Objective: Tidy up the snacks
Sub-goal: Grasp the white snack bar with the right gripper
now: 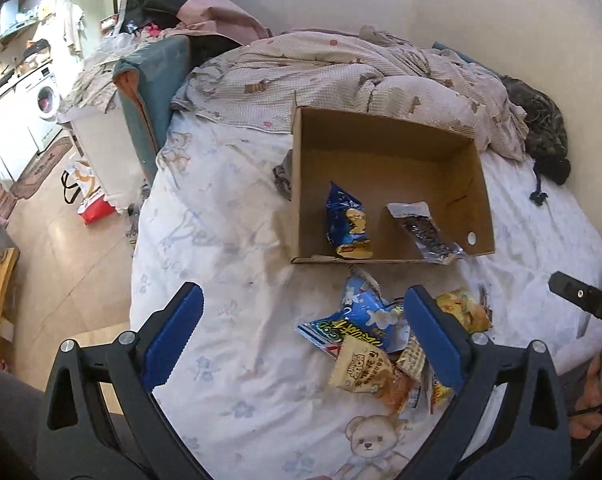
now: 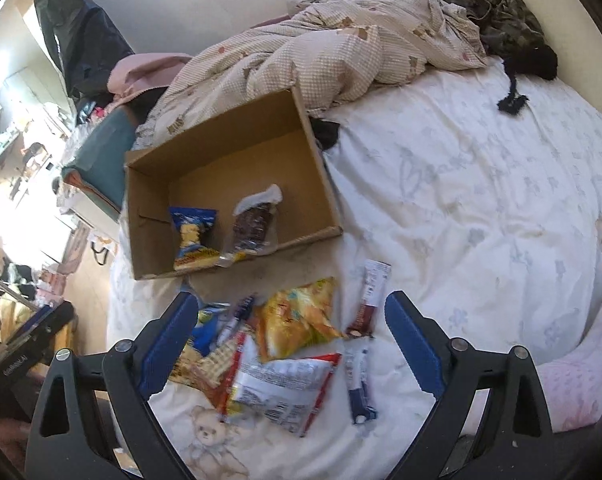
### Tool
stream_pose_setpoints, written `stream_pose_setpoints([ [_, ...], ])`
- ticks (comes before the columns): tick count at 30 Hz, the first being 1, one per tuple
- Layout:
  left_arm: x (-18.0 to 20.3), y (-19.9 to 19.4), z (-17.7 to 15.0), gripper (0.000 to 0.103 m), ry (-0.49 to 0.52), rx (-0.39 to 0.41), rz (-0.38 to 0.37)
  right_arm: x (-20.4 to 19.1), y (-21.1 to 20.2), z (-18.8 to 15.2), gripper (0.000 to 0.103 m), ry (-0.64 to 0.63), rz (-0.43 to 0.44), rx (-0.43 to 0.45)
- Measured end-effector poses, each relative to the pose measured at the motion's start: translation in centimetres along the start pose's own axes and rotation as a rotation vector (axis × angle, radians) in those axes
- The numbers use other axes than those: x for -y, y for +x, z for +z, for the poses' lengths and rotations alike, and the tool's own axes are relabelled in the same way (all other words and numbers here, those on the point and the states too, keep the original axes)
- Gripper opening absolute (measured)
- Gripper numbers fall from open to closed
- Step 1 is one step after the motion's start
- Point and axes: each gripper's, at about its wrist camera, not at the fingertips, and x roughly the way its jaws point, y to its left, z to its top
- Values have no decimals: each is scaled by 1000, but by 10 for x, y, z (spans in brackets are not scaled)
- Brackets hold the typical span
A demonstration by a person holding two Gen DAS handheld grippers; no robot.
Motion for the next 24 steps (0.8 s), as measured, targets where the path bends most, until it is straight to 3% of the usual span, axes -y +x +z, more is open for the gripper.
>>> stream_pose_setpoints([
  [5, -6, 16, -5, 103, -30, -63, 44, 29, 9, -2, 97, 88, -12, -51],
  [9, -13, 34, -8, 103, -93, -157, 8, 48, 30, -2, 97, 193, 9, -141],
  [15, -15, 45, -13, 103, -104, -207, 7, 66, 86, -23, 95, 317, -29, -423],
  [19, -24, 54, -14, 103, -142, -249, 18, 66, 92, -23, 81, 264, -149, -428],
  [22, -27, 59, -14, 103, -147, -266, 38, 62, 112, -34, 56, 218, -161, -527],
  [24, -28, 61, -13, 103, -153, -271, 39, 53, 127, -44, 46, 156, -168, -602],
])
